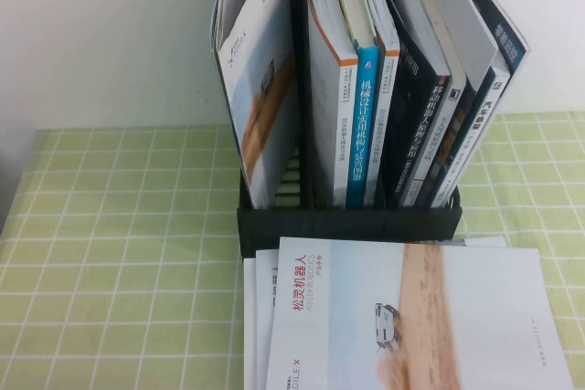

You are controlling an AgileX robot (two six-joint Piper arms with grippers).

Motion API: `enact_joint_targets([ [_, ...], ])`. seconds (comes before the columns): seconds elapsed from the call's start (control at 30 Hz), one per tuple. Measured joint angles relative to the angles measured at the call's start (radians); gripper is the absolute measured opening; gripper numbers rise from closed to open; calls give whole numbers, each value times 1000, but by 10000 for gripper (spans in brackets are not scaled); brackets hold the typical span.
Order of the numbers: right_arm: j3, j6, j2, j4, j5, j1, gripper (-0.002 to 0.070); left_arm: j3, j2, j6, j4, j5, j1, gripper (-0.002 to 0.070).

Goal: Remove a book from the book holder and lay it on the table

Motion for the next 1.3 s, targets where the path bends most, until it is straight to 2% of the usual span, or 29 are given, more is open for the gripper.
enact_joint_targets([
  [0.97, 0, 0, 0, 13, -2, 0, -2, 2, 0, 25, 18, -57, 0, -3],
  [1.13, 0, 0, 0, 18, -71, 0, -2, 2, 0, 25, -7, -72, 0, -3],
  [1.3, 0, 0, 0, 58, -223, 0, -2, 4, 0, 25, -90, -202, 0, -3],
])
